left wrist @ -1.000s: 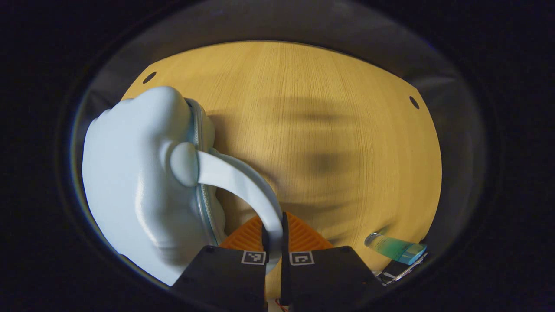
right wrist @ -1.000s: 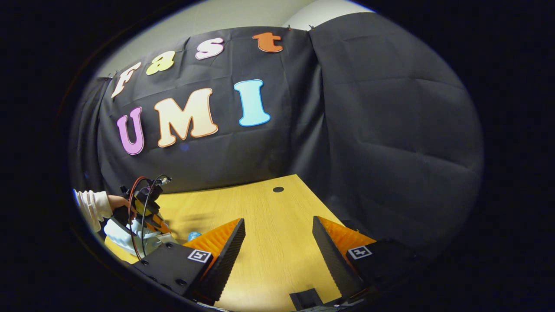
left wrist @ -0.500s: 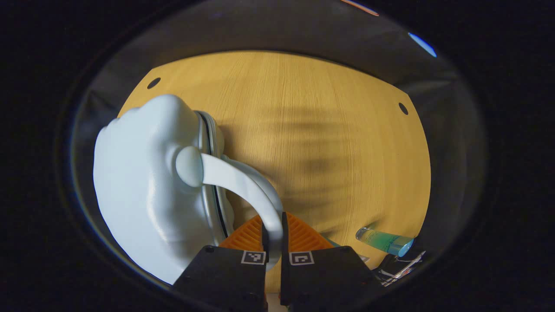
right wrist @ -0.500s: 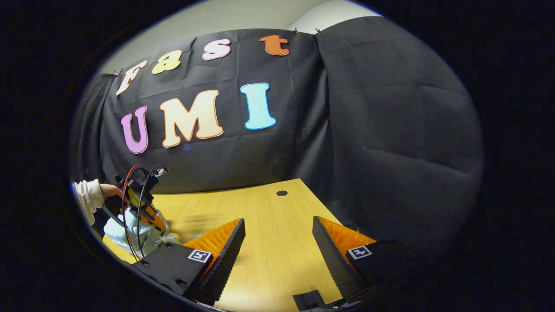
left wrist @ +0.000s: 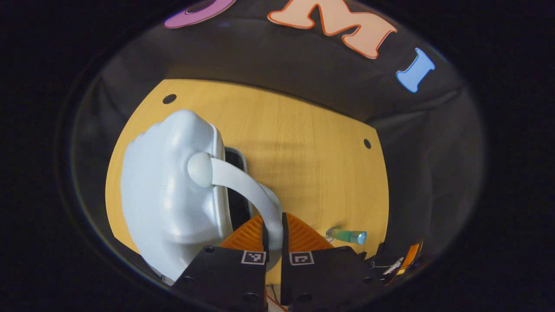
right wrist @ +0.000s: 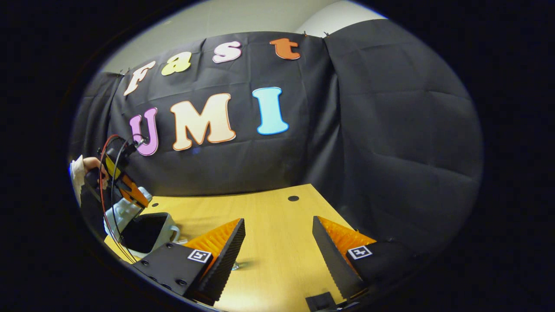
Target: First open the suitcase, pack the skin care products into it, and then close the suitcase.
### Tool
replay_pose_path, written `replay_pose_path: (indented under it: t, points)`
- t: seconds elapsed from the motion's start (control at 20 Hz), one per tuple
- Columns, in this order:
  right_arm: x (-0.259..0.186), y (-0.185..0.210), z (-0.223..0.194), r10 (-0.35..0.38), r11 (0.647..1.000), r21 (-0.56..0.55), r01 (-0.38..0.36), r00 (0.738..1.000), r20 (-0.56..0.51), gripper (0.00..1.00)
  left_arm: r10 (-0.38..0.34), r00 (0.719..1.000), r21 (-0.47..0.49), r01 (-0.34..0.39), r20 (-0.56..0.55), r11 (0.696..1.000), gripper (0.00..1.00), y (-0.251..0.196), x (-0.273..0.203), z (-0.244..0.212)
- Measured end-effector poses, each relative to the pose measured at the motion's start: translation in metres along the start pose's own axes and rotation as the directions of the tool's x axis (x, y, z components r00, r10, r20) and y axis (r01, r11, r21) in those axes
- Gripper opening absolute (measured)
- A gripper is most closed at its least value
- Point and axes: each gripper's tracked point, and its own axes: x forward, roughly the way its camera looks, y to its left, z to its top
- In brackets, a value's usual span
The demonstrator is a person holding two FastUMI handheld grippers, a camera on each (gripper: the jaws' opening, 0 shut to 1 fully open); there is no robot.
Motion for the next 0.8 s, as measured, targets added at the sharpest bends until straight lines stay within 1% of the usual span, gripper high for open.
replay_pose_path:
  t: [0.05,0.1,0.2,0.35,0.4,0.5,0.55,0.6,0.65,0.7,0.8]
  points:
    - [0.001,0.010,0.001,0.013,1.000,-0.009,-0.013,1.000,0.008,0.94,-0.001,1.000,0.000,0.001,0.030,1.000,0.06,0.010,-0.017,0.008]
    - [0.002,0.021,0.004,0.026,1.000,-0.018,-0.026,1.000,0.013,0.98,0.000,0.999,-0.002,0.000,0.054,1.000,0.06,0.020,-0.032,0.013]
    - [0.003,0.043,0.007,0.053,0.998,-0.034,-0.052,0.998,0.023,0.98,0.007,0.996,-0.005,-0.007,0.087,1.000,0.06,0.041,-0.060,0.022]
    - [0.003,0.072,0.009,0.080,0.996,-0.047,-0.078,0.996,0.034,0.98,0.042,0.991,-0.023,-0.040,0.129,0.999,0.05,0.092,-0.102,0.031]
    - [0.002,0.081,0.009,0.085,0.995,-0.048,-0.083,0.996,0.037,0.98,0.069,0.987,-0.029,-0.065,0.144,0.997,0.06,0.112,-0.113,0.034]
    - [-0.001,0.098,0.011,0.090,0.995,-0.053,-0.088,0.995,0.046,0.98,0.163,0.969,-0.040,-0.158,0.184,0.987,0.06,0.163,-0.133,0.044]
    - [0.000,0.104,0.010,0.088,0.995,-0.058,-0.085,0.995,0.047,0.98,0.229,0.953,-0.046,-0.224,0.201,0.973,0.05,0.193,-0.142,0.046]
    - [-0.001,0.111,0.009,0.087,0.994,-0.066,-0.084,0.995,0.046,0.94,0.297,0.931,-0.054,-0.292,0.212,0.955,0.05,0.226,-0.148,0.048]
    - [-0.001,0.118,0.008,0.085,0.994,-0.073,-0.081,0.995,0.045,0.98,0.350,0.912,-0.063,-0.345,0.212,0.936,0.05,0.258,-0.155,0.047]
    - [-0.001,0.125,0.007,0.083,0.994,-0.078,-0.079,0.996,0.043,0.98,0.380,0.902,-0.079,-0.372,0.203,0.925,0.04,0.282,-0.158,0.043]
    - [0.000,0.138,0.005,0.085,0.993,-0.080,-0.082,0.996,0.036,0.98,0.403,0.896,-0.134,-0.384,0.183,0.914,0.03,0.324,-0.158,0.030]
